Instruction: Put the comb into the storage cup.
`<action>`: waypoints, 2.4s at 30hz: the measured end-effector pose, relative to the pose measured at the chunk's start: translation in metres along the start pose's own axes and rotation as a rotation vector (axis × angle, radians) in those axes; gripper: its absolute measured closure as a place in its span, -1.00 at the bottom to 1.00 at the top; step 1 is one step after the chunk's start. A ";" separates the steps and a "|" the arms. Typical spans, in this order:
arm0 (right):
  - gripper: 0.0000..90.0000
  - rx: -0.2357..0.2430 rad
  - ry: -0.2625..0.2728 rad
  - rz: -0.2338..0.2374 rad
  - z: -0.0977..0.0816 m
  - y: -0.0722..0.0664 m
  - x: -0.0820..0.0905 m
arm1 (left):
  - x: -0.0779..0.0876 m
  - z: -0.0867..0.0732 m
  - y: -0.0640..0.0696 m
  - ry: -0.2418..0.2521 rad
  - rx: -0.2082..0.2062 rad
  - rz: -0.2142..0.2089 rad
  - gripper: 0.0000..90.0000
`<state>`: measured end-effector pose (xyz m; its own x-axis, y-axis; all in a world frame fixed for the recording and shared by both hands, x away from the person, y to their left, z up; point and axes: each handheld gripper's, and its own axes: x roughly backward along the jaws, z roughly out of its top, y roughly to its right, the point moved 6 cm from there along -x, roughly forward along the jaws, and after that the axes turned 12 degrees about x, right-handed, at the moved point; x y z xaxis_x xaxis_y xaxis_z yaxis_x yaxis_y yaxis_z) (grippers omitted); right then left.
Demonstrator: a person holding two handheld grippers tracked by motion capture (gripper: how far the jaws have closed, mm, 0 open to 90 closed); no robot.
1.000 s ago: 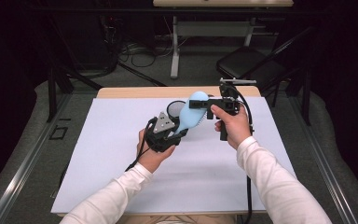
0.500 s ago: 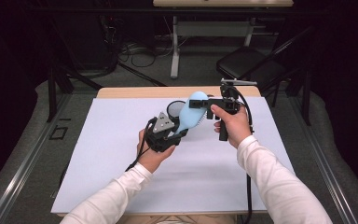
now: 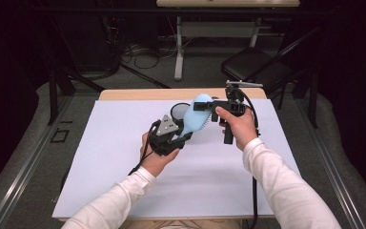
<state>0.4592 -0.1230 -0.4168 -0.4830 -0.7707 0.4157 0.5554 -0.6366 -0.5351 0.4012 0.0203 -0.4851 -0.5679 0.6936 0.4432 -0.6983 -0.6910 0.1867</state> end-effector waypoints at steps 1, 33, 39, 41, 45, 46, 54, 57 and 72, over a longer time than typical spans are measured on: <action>0.06 -0.003 -0.001 0.000 0.000 0.000 0.000 | 0.000 0.000 0.000 0.000 0.000 -0.001 0.55; 0.08 -0.033 -0.026 -0.004 0.001 0.000 0.002 | -0.002 -0.001 0.002 0.001 0.002 -0.007 0.55; 0.09 -0.035 -0.027 -0.004 0.001 0.000 0.002 | -0.002 -0.001 0.002 0.004 0.005 -0.005 0.54; 0.09 -0.038 -0.026 -0.003 0.001 0.000 0.002 | -0.002 -0.001 0.001 0.006 0.007 -0.004 0.53; 0.09 -0.042 -0.025 0.000 0.001 0.000 0.002 | -0.001 -0.001 0.001 0.004 0.020 -0.007 0.45; 0.09 -0.046 -0.023 0.002 0.001 0.000 0.002 | -0.001 -0.001 0.002 0.011 0.025 -0.010 0.42; 0.09 -0.053 -0.024 -0.006 0.003 0.002 0.002 | 0.000 -0.001 0.001 0.016 0.042 -0.024 0.20; 0.09 -0.054 -0.026 -0.006 0.005 0.003 0.003 | 0.001 -0.001 0.000 0.015 0.055 -0.034 0.12; 0.09 -0.039 -0.029 -0.007 0.014 0.002 0.003 | 0.016 -0.001 -0.005 0.015 0.104 -0.016 -0.01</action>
<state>0.4677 -0.1269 -0.4062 -0.4669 -0.7669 0.4403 0.5251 -0.6411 -0.5597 0.3953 0.0349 -0.4798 -0.5641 0.7071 0.4264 -0.6588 -0.6967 0.2839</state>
